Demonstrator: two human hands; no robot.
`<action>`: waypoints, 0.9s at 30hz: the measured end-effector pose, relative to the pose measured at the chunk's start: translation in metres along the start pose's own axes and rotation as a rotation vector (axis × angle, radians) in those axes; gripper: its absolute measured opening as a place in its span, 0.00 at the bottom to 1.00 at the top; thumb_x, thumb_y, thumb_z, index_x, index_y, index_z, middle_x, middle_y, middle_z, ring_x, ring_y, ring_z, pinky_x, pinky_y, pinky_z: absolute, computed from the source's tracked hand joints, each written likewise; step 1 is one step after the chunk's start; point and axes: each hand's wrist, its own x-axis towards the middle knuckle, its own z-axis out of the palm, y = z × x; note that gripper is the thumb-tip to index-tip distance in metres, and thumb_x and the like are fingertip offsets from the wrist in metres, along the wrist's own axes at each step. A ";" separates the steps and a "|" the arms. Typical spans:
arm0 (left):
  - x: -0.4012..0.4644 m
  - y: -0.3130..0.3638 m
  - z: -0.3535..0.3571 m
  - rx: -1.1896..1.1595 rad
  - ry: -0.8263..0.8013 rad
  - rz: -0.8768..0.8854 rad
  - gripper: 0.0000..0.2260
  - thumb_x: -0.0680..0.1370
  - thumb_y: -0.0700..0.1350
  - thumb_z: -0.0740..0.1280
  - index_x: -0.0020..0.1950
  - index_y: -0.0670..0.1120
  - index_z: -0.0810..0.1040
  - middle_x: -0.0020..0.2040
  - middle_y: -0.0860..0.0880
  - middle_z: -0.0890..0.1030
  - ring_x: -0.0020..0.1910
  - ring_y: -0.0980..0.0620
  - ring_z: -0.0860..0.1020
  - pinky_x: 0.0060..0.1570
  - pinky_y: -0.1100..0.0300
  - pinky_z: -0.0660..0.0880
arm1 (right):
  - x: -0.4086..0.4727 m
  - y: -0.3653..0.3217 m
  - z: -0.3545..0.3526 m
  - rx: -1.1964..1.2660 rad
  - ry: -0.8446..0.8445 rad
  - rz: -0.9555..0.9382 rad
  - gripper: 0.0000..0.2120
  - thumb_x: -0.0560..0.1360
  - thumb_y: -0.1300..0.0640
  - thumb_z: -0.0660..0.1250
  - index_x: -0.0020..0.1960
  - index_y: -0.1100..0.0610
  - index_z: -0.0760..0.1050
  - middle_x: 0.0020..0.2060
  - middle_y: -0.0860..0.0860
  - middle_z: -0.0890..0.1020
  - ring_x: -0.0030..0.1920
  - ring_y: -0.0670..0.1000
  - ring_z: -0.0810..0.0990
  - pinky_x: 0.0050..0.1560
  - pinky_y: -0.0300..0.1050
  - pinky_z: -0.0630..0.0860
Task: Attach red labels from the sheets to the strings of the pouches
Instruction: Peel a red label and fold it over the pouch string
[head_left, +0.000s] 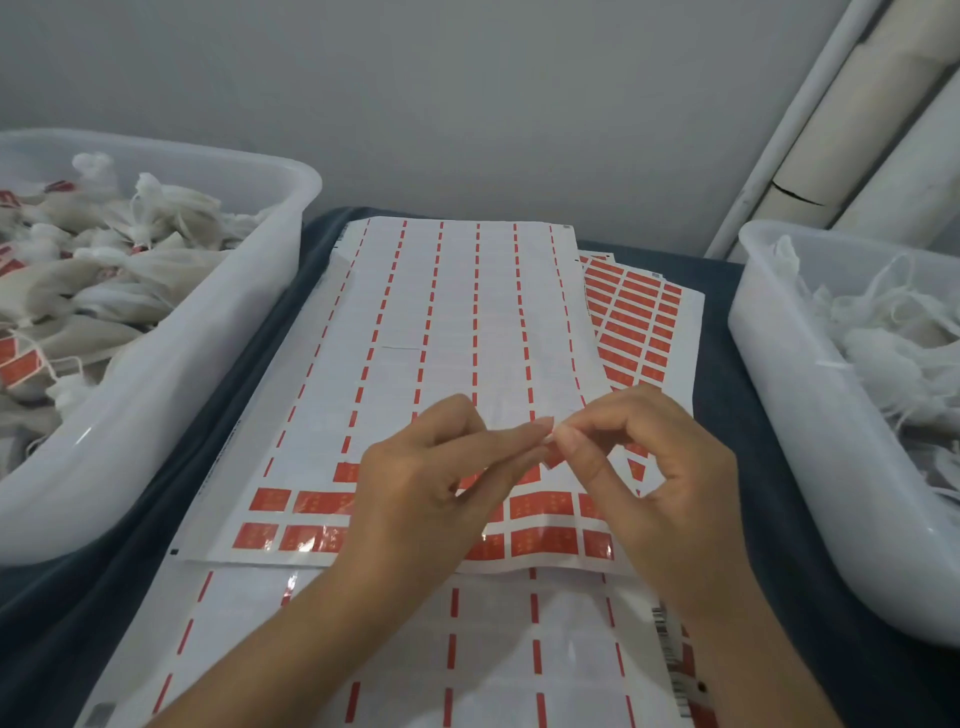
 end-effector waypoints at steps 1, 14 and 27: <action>0.000 0.001 0.000 -0.017 -0.019 -0.033 0.10 0.71 0.51 0.63 0.52 0.52 0.76 0.33 0.60 0.68 0.28 0.62 0.66 0.29 0.78 0.64 | 0.000 0.000 0.000 -0.037 0.008 -0.032 0.03 0.72 0.49 0.64 0.43 0.48 0.74 0.41 0.40 0.79 0.46 0.42 0.77 0.49 0.23 0.70; 0.012 0.022 -0.010 -0.804 -0.048 -0.992 0.13 0.58 0.56 0.69 0.36 0.52 0.85 0.20 0.50 0.67 0.20 0.57 0.63 0.58 0.34 0.64 | 0.001 -0.013 0.010 0.542 0.007 0.565 0.15 0.58 0.41 0.66 0.41 0.47 0.77 0.40 0.34 0.82 0.46 0.39 0.81 0.40 0.23 0.73; 0.010 0.023 -0.010 -0.833 -0.060 -0.982 0.12 0.56 0.57 0.69 0.34 0.53 0.85 0.20 0.50 0.66 0.20 0.57 0.63 0.62 0.34 0.55 | -0.001 -0.010 0.009 0.696 -0.017 0.594 0.07 0.62 0.47 0.67 0.38 0.41 0.82 0.38 0.39 0.84 0.41 0.44 0.84 0.38 0.29 0.76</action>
